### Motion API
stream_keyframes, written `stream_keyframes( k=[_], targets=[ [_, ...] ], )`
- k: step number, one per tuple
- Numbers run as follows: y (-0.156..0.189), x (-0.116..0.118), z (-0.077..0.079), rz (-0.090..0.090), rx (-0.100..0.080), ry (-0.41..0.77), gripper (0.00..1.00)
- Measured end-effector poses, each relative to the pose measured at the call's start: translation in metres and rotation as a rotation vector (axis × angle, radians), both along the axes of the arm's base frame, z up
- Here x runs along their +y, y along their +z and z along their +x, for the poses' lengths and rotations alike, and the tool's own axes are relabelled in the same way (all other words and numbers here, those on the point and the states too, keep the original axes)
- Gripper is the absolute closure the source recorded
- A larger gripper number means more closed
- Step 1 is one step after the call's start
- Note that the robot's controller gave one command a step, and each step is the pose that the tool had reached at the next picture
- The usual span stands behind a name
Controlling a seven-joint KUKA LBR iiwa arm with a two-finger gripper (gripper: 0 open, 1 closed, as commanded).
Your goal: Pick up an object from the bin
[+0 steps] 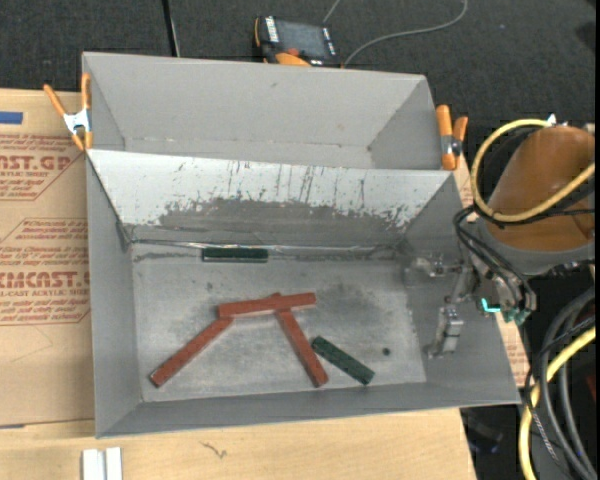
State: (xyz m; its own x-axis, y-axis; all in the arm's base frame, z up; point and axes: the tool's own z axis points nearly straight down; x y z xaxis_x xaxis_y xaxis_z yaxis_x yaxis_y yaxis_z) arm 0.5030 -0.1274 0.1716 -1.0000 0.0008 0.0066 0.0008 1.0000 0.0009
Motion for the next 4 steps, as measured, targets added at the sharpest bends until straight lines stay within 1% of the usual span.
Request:
stream_keyframes(
  k=[1,2,3,4],
  targets=[
    [-0.106,0.095,-0.011,0.003,-0.002,0.066,0.0],
    [-0.071,0.227,0.014,0.004,-0.01,-0.022,0.0],
    [-0.056,0.15,0.04,-0.003,-0.011,-0.091,0.0],
    [-0.103,0.254,0.016,0.002,-0.005,-0.198,0.0]
  ],
)
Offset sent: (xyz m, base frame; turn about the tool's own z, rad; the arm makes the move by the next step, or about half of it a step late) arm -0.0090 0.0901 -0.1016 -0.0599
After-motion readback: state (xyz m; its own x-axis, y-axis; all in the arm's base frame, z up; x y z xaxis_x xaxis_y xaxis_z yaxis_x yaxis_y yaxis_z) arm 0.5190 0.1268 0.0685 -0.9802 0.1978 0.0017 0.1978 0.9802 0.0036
